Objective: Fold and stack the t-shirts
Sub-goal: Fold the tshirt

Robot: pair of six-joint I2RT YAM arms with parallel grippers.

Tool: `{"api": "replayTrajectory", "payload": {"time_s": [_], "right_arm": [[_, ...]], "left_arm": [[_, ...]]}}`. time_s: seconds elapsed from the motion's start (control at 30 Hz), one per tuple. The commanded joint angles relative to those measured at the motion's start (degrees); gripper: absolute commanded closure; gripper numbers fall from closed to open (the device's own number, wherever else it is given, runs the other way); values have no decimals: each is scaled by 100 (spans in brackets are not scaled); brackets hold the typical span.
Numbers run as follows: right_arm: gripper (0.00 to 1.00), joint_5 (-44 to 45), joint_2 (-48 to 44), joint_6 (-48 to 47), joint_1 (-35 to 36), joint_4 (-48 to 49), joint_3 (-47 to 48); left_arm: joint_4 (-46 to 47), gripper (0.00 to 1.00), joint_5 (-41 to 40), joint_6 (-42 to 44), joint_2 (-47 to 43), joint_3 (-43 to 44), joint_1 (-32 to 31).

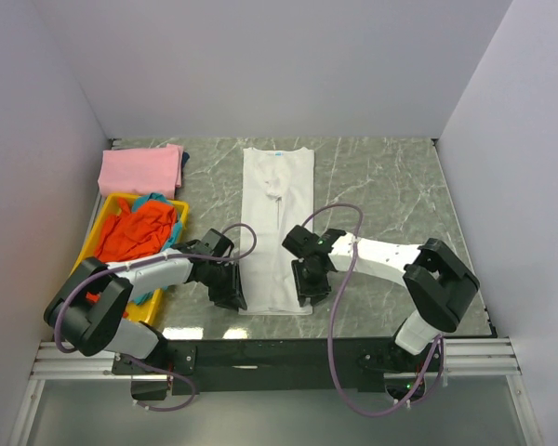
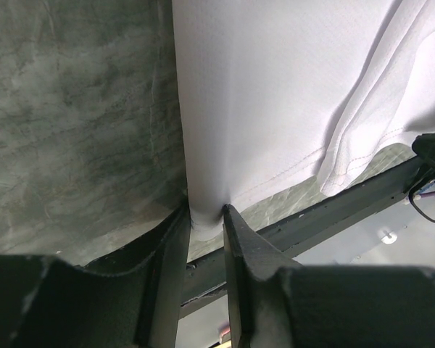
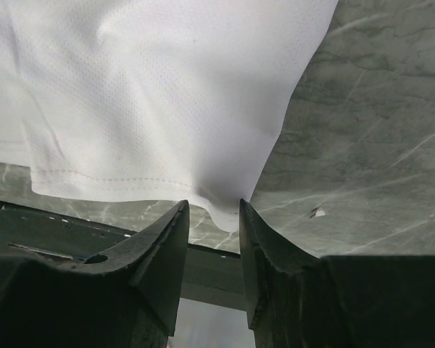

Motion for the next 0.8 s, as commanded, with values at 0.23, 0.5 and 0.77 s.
{"api": "replayTrajectory", "payload": {"time_s": [0.23, 0.5, 0.77], "right_arm": [[66, 178, 228, -107, 76, -17, 90], [81, 169, 281, -90, 76, -8, 28], [97, 222, -141, 25, 76, -114, -191]], "left_arm": [[-70, 68, -323, 77, 213, -88, -70], [-70, 71, -314, 68, 266, -106, -96], [-113, 87, -419, 33, 433, -114, -140]]}}
